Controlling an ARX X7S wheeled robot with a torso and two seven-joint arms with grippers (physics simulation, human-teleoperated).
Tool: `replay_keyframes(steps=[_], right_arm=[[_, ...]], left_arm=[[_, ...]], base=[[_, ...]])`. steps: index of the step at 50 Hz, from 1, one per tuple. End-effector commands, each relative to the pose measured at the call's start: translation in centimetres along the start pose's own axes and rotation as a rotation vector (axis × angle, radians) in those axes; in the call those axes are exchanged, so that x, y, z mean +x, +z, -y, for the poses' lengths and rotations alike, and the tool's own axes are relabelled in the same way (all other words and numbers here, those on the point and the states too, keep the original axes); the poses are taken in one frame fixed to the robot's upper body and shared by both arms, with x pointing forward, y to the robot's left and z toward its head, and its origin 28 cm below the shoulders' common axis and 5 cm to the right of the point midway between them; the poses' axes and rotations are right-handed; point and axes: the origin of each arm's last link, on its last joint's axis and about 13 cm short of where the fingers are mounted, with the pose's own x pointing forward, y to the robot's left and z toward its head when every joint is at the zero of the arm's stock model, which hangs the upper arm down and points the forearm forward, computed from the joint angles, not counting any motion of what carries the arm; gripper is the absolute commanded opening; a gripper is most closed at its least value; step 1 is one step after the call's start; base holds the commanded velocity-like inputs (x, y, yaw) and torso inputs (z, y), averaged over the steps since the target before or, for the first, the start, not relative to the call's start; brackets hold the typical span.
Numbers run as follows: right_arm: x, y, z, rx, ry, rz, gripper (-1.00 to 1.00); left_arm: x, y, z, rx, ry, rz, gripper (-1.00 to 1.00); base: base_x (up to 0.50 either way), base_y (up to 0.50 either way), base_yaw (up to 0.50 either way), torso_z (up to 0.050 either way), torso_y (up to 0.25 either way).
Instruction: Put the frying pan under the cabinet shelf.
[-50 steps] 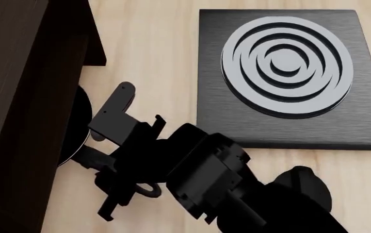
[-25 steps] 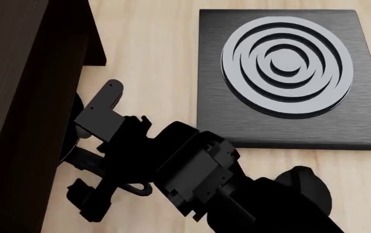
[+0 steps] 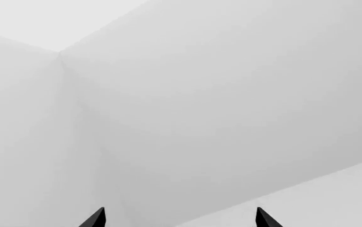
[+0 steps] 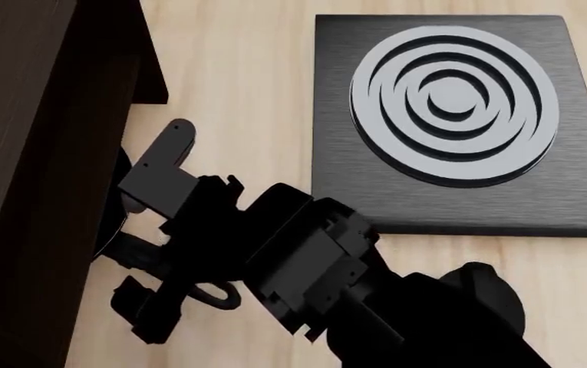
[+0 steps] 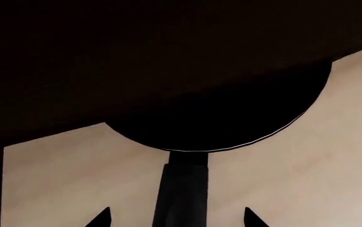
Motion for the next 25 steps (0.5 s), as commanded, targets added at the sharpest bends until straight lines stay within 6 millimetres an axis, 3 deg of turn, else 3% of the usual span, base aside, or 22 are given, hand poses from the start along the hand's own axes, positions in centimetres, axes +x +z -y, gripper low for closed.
replay_keyframes(steps=[1, 17, 25], right_arm=[[-0.9, 1.3, 0.2, -0.028, -0.022, 0.024, 1.00], [-4.3, 0.8, -0.3, -0.035, -0.086, 0.022, 1.00], [-6.7, 1.6, -2.0, -0.081, -0.093, 0.046, 1.00]], left_arm=[[-0.1, 0.0, -0.1, -0.006, -0.002, -0.002, 1.00], [-0.2, 1.1, -0.2, -0.005, -0.007, 0.017, 1.00], [-0.2, 1.2, -0.1, -0.008, -0.011, 0.017, 1.00]], base=[[0.00, 0.00, 0.00, 0.000, 0.000], [0.00, 0.00, 0.00, 0.000, 0.000], [0.00, 0.00, 0.00, 0.000, 0.000]])
